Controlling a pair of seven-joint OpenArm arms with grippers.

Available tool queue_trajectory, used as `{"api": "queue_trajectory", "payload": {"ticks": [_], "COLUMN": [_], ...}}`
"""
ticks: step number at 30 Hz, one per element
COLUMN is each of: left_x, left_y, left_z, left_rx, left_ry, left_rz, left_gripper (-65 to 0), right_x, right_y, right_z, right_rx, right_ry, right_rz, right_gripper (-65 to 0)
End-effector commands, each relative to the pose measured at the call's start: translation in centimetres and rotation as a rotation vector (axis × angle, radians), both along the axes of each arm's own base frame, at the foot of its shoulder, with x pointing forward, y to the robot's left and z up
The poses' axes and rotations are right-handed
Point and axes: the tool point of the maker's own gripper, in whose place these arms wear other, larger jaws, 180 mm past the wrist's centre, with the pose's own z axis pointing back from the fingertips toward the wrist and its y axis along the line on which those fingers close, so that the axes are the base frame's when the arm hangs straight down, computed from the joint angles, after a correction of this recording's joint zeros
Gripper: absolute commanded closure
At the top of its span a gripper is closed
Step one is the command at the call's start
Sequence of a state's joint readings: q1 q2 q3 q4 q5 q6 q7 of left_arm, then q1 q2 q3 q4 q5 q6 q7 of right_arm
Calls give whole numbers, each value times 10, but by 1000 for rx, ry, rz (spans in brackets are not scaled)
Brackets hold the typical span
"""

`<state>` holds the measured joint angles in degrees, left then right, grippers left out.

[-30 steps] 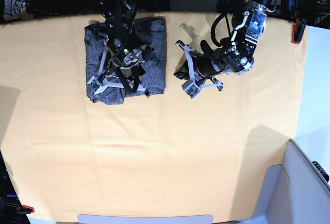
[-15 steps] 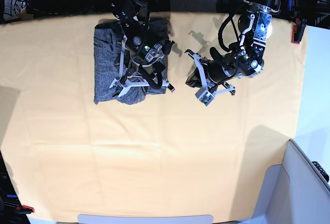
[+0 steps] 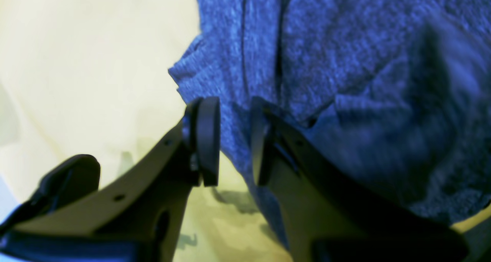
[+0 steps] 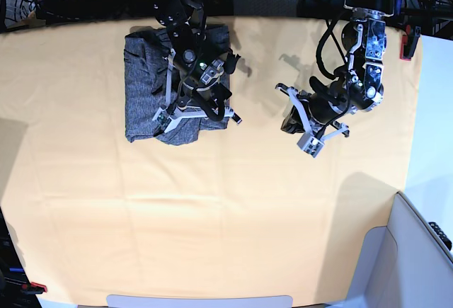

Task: Fold the T-shirt properly
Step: 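Press and smooth the folded stack with the right gripper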

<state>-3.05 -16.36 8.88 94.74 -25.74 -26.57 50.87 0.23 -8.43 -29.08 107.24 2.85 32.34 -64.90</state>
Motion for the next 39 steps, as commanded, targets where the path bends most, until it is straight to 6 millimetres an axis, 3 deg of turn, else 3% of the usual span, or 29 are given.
{"api": "queue_trajectory", "payload": {"ticks": [1, 4, 8, 11, 16, 23, 25, 29, 39], "left_x": [11, 11, 11, 10, 3, 1, 1, 1, 0], "left_y": [4, 6, 6, 6, 11, 13, 13, 12, 11], "left_z": [16, 15, 14, 14, 7, 1, 0, 0, 0], "left_rx": [-15, -15, -15, -14, 0, 2, 2, 2, 2], "left_ry": [-54, -53, -50, -49, -27, -9, -7, -7, -6], "left_rz": [12, 19, 19, 19, 18, 22, 22, 21, 18], "left_gripper": [-7, -7, -7, -7, -7, -7, -7, -7, -7], "right_x": [6, 2, 3, 17, 61, 82, 83, 77, 61], "right_y": [2, 3, 2, -6, -67, -138, -150, -152, -162], "right_z": [15, 29, 37, 54, 60, 52, 50, 43, 26], "right_rx": [17, 14, 25, 35, 5, -87, -97, -106, -152], "right_ry": [-51, -109, -135, -192, -223, -235, -229, -205, -172], "right_rz": [-2, 35, 38, 8, -186, -333, -362, -367, -360], "right_gripper": [-328, -380, -379, -379, -379, -370, -291, -35, -20]}}
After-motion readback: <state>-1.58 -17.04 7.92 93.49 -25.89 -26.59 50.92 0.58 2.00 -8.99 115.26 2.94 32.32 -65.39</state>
